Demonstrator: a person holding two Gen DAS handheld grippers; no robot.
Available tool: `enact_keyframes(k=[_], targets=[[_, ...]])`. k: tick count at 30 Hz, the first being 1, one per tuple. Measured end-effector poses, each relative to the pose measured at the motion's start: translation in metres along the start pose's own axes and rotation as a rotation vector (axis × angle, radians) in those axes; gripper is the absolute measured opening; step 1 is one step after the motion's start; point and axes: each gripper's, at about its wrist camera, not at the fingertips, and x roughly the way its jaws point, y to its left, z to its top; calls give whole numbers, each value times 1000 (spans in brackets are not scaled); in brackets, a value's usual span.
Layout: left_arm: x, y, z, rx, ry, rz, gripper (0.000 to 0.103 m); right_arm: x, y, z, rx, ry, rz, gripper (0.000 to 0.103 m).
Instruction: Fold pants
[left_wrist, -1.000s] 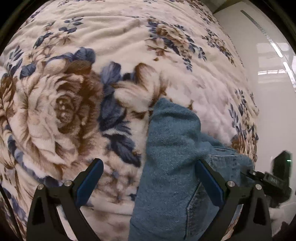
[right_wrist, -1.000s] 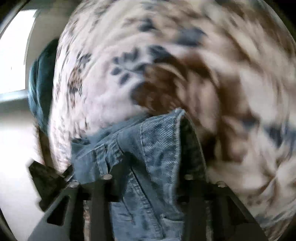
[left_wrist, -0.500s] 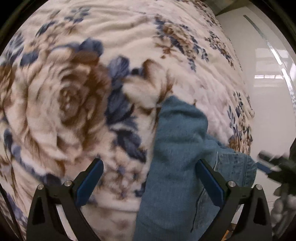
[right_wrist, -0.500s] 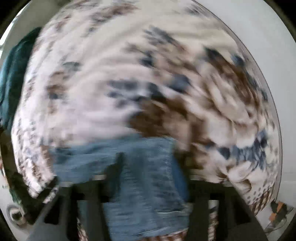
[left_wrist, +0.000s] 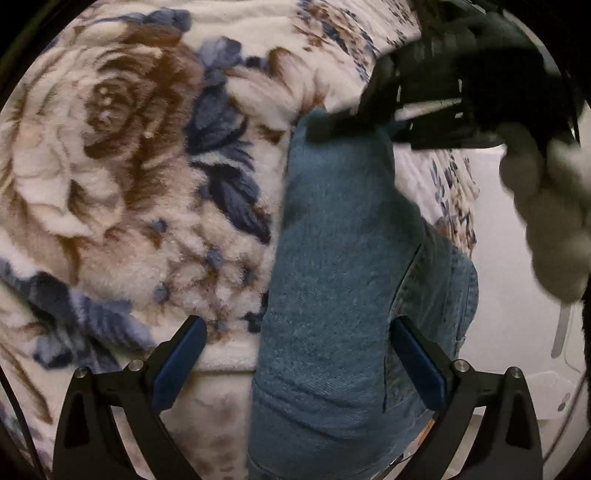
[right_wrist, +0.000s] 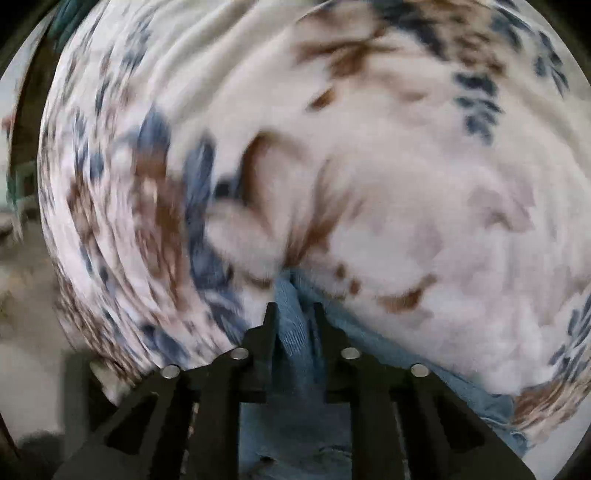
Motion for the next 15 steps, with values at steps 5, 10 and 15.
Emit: enact_keyframes(k=[5, 10, 15], targets=[[11, -8, -8, 12, 28, -12, 102, -18, -65, 2, 298, -72, 214, 1], [4, -18, -11, 34, -2, -4, 102, -51, -43, -7, 125, -134, 101, 16], [-27, -15, -3, 68, -135, 25, 102, -52, -5, -22, -104, -107, -18, 83]])
